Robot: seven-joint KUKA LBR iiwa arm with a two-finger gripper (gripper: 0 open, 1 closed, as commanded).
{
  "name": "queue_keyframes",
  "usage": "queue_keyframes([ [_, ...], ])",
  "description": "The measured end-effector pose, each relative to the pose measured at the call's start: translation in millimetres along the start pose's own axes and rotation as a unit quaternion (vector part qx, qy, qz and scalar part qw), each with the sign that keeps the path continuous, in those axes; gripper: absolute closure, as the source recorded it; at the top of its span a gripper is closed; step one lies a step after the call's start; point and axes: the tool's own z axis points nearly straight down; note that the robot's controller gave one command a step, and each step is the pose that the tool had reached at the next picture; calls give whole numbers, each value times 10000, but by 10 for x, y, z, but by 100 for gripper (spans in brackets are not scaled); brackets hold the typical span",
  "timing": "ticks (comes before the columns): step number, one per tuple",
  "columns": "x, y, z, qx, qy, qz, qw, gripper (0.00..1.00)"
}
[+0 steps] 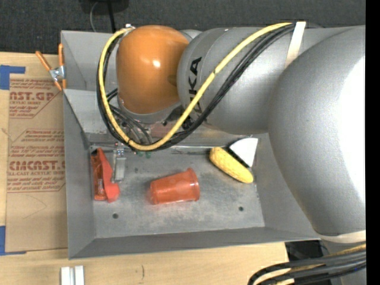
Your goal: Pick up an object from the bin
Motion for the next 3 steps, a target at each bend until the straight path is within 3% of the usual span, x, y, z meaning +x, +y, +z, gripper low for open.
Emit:
queue_keyframes([
  [1, 312, -272, 354, -2, -6, -369, 9993, 0],
  [2, 380, -826, 624, -6, 2, -197, 9998, 0],
  [3, 242, -1361, 453, -2, 3, -920, 9958, 0],
])
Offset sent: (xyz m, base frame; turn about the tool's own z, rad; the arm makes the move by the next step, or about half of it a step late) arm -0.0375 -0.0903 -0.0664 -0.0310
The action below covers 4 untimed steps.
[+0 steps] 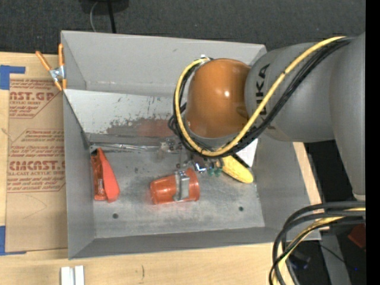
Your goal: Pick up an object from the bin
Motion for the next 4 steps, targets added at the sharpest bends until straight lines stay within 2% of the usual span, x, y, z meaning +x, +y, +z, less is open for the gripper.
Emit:
queue_keyframes([
  [1, 159, -252, 90, 22, -42, -525, 9986, 0],
  [2, 319, -226, 357, -8, -6, 402, 9992, 0],
  [3, 179, -168, 852, 15, -43, -1257, 9921, 100],
  [4, 180, -167, 853, 13, -42, -1256, 9921, 100],
])
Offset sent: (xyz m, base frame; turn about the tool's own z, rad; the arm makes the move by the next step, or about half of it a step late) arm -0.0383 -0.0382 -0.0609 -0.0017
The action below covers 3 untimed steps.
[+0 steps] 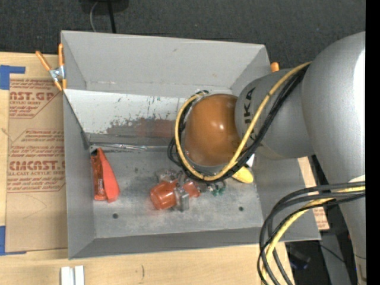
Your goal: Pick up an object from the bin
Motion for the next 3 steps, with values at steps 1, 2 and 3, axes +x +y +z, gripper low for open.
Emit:
queue_keyframes([
  [1, 46, -168, -1218, -4, -20, 853, 9964, 100],
  [2, 50, -167, -1213, -7, -13, 854, 9963, 100],
  [3, 47, -12, -2480, -4, -39, 1153, 9933, 100],
])
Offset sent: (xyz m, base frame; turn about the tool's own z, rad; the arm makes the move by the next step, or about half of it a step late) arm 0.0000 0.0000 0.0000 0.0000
